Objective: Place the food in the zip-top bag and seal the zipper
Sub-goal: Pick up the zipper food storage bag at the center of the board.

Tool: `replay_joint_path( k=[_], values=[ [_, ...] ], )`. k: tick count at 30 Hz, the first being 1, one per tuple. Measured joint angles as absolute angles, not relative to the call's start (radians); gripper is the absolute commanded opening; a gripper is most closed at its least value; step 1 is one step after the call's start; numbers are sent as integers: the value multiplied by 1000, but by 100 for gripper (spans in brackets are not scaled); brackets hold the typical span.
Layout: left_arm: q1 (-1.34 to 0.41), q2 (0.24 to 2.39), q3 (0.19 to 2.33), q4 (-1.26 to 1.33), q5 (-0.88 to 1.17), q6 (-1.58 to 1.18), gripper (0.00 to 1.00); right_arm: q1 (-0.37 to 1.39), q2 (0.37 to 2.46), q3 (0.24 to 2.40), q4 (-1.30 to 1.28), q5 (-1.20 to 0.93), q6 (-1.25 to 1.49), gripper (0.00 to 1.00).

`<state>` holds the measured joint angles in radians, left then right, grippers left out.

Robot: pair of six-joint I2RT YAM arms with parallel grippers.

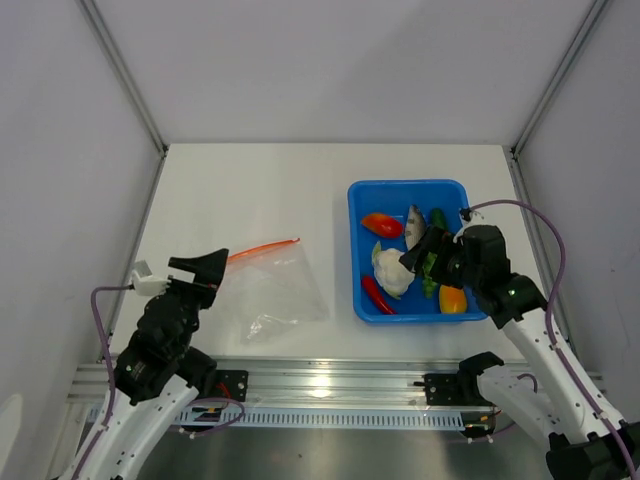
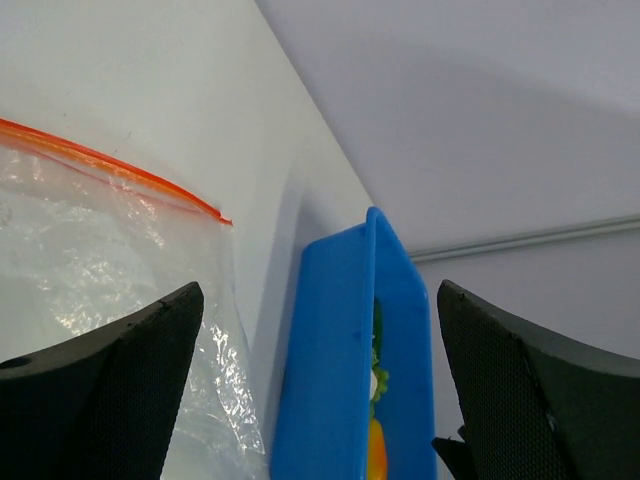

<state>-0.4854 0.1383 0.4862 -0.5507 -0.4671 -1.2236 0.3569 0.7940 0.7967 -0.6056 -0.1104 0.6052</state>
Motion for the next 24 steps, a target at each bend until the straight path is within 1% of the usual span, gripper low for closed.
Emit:
replay_joint_path(
  k=[4,8,11,19,22,24],
  values=[
    [-485,56,396,-461,-397,-1137,100,316,834,825,-638,-170,559,99],
    [-485,75,323,-407,-327,-1084,100,337,882,849,-638,-193,498,100],
    [-484,183,330,-377,-306,-1056,100,379,947,884,-637,-197,453,99],
    [-483,492,390,-303,-230,-1042,99,436,1197,1066,-610,-214,355,99],
    [-483,616,452,-347,-182,-1063,99,455,1266,1135,-606,-254,355,100],
    [-483,691,519,-424,-170,-1088,99,484,1324,1185,-606,-271,362,99]
  ],
)
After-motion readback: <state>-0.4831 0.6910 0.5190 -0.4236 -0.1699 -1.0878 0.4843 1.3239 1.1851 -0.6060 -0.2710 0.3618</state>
